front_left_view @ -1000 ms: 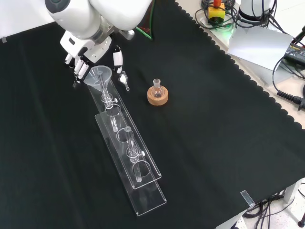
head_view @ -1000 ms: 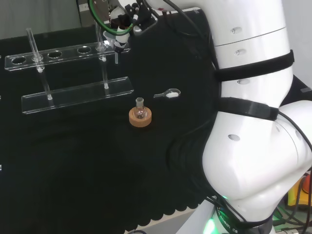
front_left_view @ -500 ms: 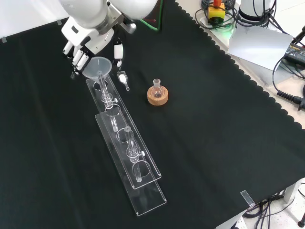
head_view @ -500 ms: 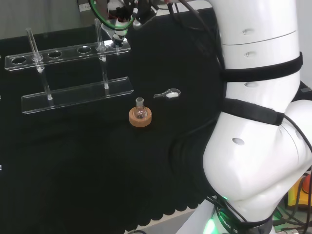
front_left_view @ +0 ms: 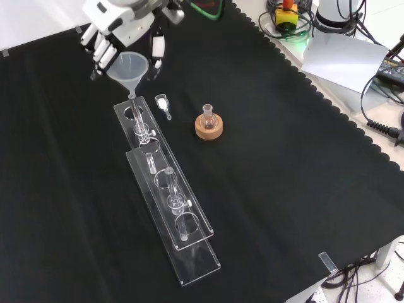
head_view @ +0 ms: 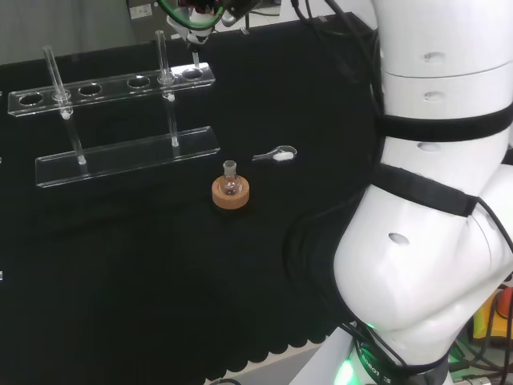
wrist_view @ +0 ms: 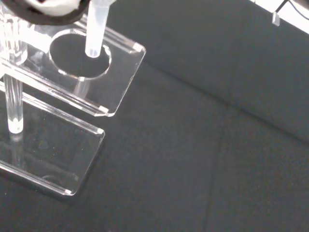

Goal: Pick up the funnel from the transparent funnel stand.

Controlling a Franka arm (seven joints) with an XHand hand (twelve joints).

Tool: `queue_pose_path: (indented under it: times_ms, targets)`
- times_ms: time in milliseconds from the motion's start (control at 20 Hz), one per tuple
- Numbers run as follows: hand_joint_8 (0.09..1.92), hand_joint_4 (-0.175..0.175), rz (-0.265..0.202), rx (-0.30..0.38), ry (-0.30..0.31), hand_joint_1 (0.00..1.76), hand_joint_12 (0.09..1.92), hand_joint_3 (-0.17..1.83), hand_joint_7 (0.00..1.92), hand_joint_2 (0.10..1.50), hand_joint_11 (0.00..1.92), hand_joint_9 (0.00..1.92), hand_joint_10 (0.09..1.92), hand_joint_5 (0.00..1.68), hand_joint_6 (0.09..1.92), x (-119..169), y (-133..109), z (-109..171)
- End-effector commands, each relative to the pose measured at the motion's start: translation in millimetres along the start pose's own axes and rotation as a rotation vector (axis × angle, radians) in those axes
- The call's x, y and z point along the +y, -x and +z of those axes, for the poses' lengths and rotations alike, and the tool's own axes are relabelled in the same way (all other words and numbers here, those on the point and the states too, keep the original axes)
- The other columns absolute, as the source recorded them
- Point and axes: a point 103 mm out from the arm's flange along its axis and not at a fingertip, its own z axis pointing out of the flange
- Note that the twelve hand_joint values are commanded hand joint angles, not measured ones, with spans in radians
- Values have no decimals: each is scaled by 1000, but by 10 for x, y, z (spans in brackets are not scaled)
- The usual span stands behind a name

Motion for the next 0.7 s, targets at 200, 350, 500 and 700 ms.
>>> queue_pose_path:
  times_ms: [200,350,500,700]
  targets:
    - [774,-57,54,5,44,753,1349,474,519,695,363,842,658,557,107,-594,132,-273]
    - [776,-56,65,9,50,754,1348,479,518,693,364,842,660,556,109,-778,131,-297]
    - [776,-56,72,9,49,754,1348,483,518,691,364,842,661,554,110,-936,108,-300]
    - [778,-56,79,11,46,754,1348,488,517,689,365,842,663,553,113,-1070,73,-302]
